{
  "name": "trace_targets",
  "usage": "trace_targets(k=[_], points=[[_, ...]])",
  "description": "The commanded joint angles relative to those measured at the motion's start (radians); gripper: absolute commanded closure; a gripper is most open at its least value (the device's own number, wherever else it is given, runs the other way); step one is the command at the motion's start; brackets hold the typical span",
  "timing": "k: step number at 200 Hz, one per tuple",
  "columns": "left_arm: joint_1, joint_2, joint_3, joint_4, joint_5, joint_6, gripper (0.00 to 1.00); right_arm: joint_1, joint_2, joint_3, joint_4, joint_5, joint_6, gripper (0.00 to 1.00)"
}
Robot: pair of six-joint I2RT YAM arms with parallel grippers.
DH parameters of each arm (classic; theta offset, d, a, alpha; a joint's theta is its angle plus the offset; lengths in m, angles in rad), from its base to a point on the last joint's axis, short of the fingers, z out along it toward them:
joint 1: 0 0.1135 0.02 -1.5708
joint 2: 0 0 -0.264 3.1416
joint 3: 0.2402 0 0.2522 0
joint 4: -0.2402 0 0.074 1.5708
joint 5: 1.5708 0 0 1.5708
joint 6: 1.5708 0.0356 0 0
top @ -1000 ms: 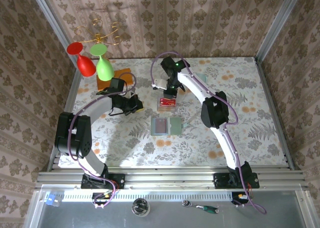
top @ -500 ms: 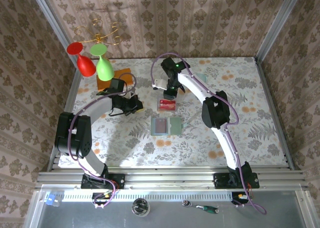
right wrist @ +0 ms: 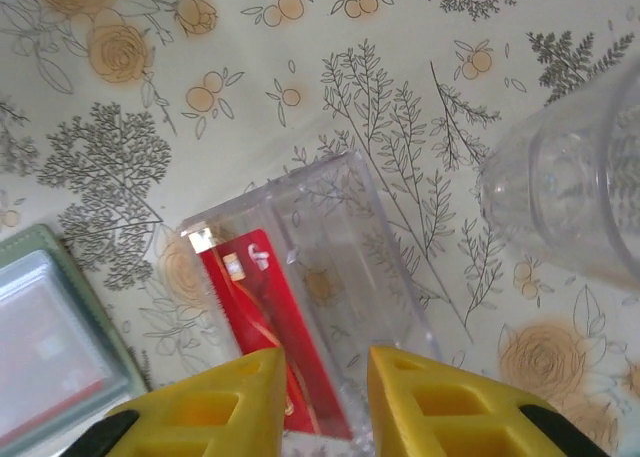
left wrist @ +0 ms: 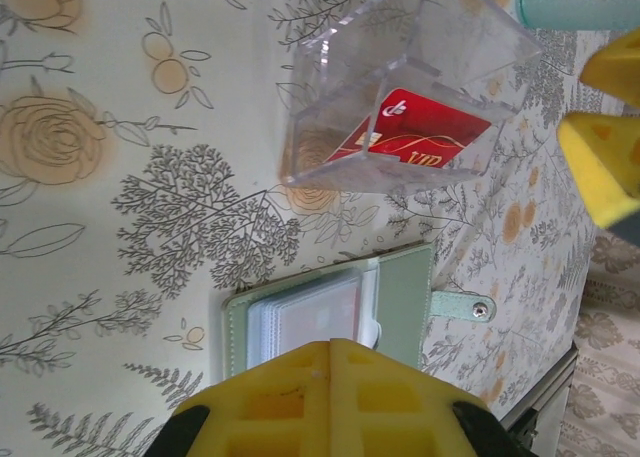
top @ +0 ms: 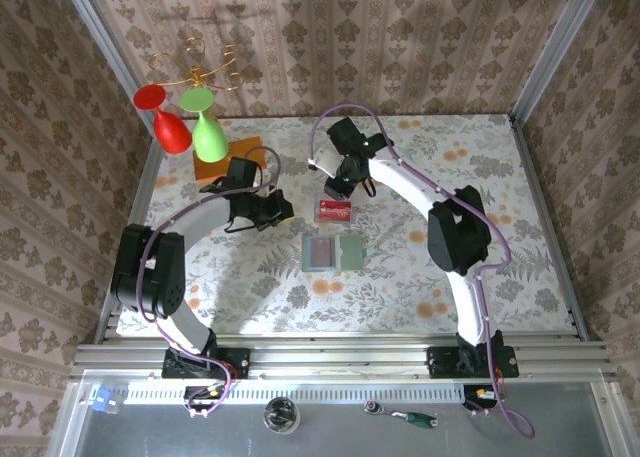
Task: Take the credit cards out of the card holder
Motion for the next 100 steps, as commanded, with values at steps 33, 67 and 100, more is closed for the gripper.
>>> trace_targets(k=[33, 67, 100], points=[[-0.073, -0.01, -0.016, 0.069, -0.054, -0.032, 0.95, 0.026, -0.196, -0.229, 0.183, -0.029, 0.522, 0.66], [-0.102, -0.014, -0.055, 0.119, -0.071, -0.049, 0.95, 0.037, -0.259, -0.361, 0.229, -0.096, 0.789, 0.63], [-0.103, -0.024, -0.108, 0.177, -0.076, -0.071, 0.95, 0.042, -0.313, -0.511, 0.336, -0.199, 1.002, 0.63]])
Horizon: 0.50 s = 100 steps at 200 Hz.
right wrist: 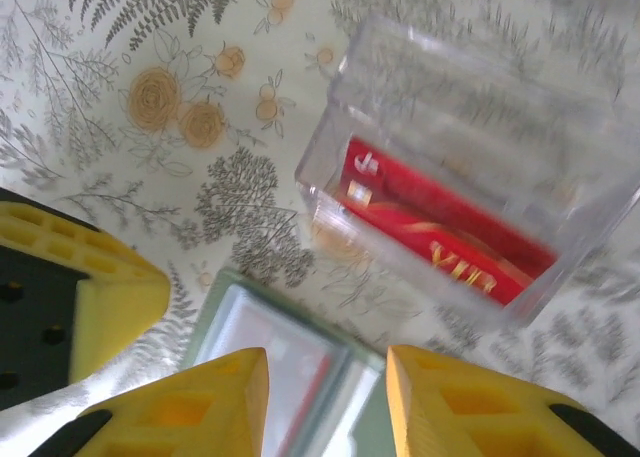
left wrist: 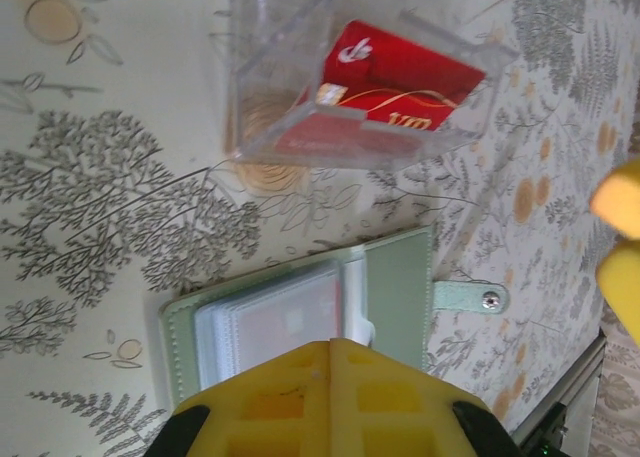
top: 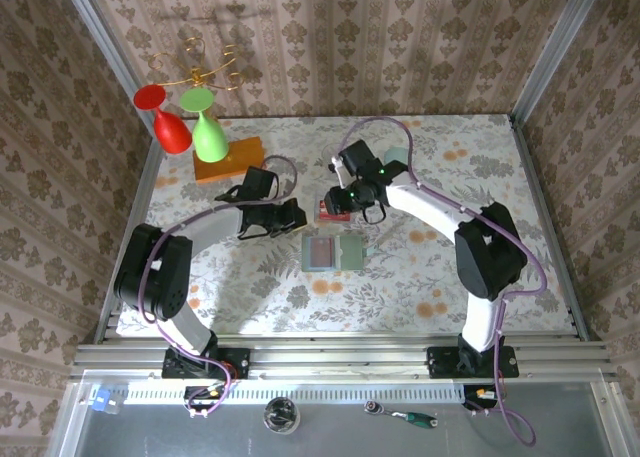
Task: Take the credit cards out of the card holder
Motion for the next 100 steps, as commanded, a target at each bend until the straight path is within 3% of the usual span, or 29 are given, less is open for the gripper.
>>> trace_targets(k=[1, 39, 100], points=[[0.0, -0.024, -0.032, 0.053, -0.017, -0.029, 0.95, 0.009, -0.054, -0.087, 0.09, -0.102, 0.253, 0.63], [-0.001, -0.031, -0.068, 0.073, -0.015, -0.028, 0.94, 0.011, -0.057, -0.185, 0.17, -0.248, 0.402, 0.64], [-0.047, -0.011, -0.087, 0.092, -0.013, -0.042, 0.95, 0.042, -0.049, -0.278, 0.27, -0.263, 0.427, 0.63]])
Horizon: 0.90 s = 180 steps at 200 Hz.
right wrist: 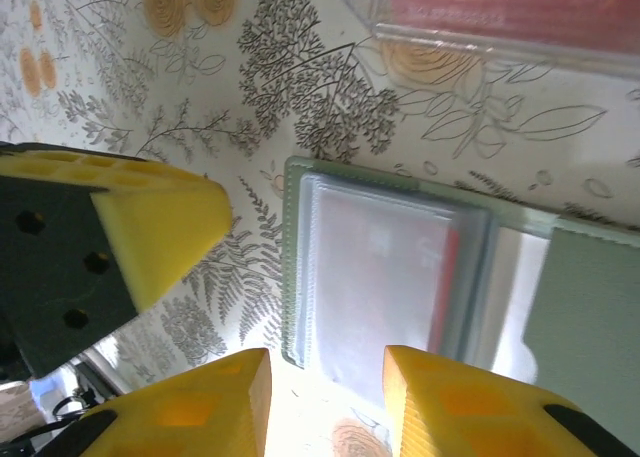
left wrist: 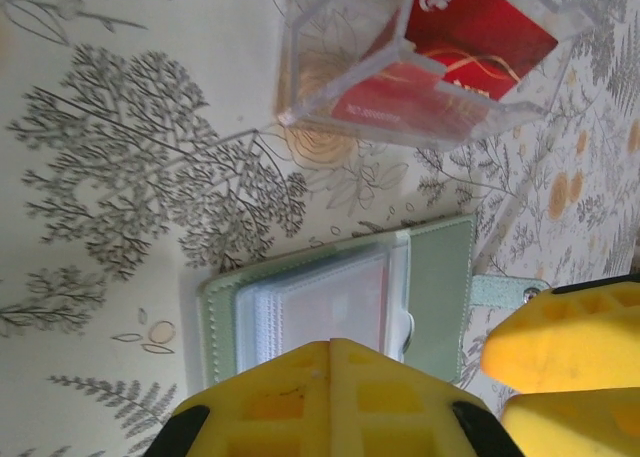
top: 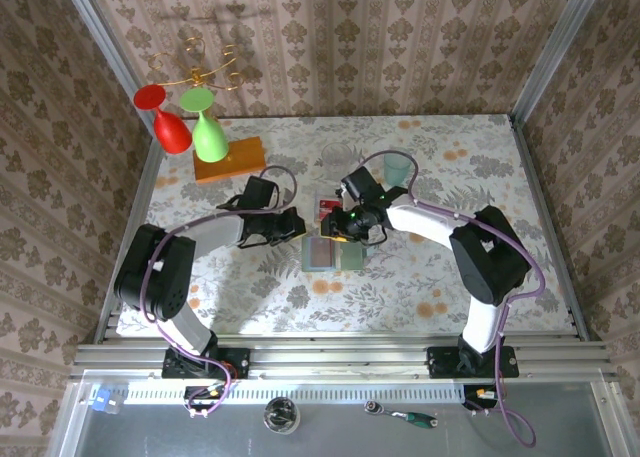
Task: Take the credit cards out of the card holder
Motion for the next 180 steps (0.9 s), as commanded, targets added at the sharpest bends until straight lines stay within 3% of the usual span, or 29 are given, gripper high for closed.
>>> trace_targets(k=[1, 180], points=[[-0.025, -0.009, -0.009, 0.016, -0.003, -0.017, 0.95, 0.011, -0.022, -0.045, 0.071, -0.038, 0.039, 0.63], [-0.073, -0.061, -0.178, 0.062, -0.077, -0.052, 1.0, 0.034, -0.006, -0.135, 0.172, -0.04, 0.0, 0.65]])
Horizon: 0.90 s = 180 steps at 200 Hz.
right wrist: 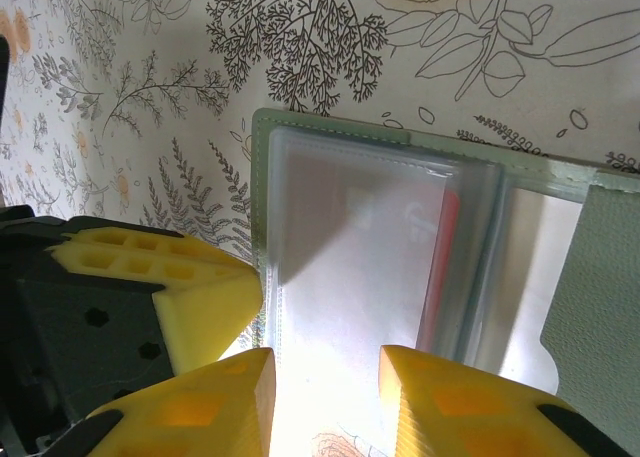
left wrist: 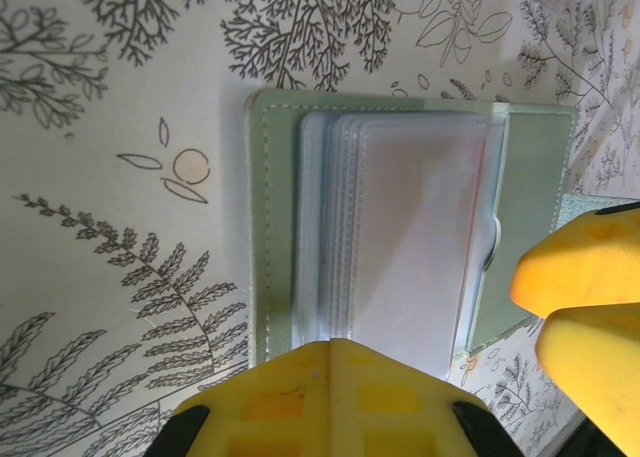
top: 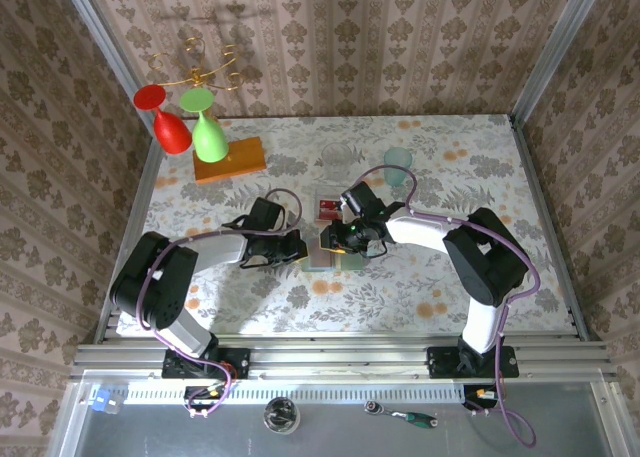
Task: Take the credit cards out of the card holder
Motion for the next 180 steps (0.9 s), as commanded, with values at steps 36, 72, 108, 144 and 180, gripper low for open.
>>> trace_targets(k=[36, 72, 108, 144, 180], points=[[0.003, 0.009, -0.025, 0.033, -0.04, 0.003, 1.0, 0.015, 0.002, -0.005, 0.023, -0.021, -0.015, 0.66], [0.003, 0.023, -0.021, 0.038, -0.038, 0.008, 1.0, 0.015, 0.019, 0.003, 0.03, -0.022, -0.013, 0.66], [0.007, 0.021, -0.021, 0.034, -0.038, 0.013, 1.0, 0.015, 0.029, 0.005, 0.027, -0.017, -0.009, 0.67], [0.008, 0.031, -0.018, 0.033, -0.031, 0.018, 1.0, 0.015, 0.041, 0.01, 0.028, -0.024, -0.006, 0.7], [0.011, 0.033, -0.019, 0.031, -0.027, 0.02, 1.0, 0.015, 0.054, 0.02, 0.02, -0.026, -0.002, 0.71]])
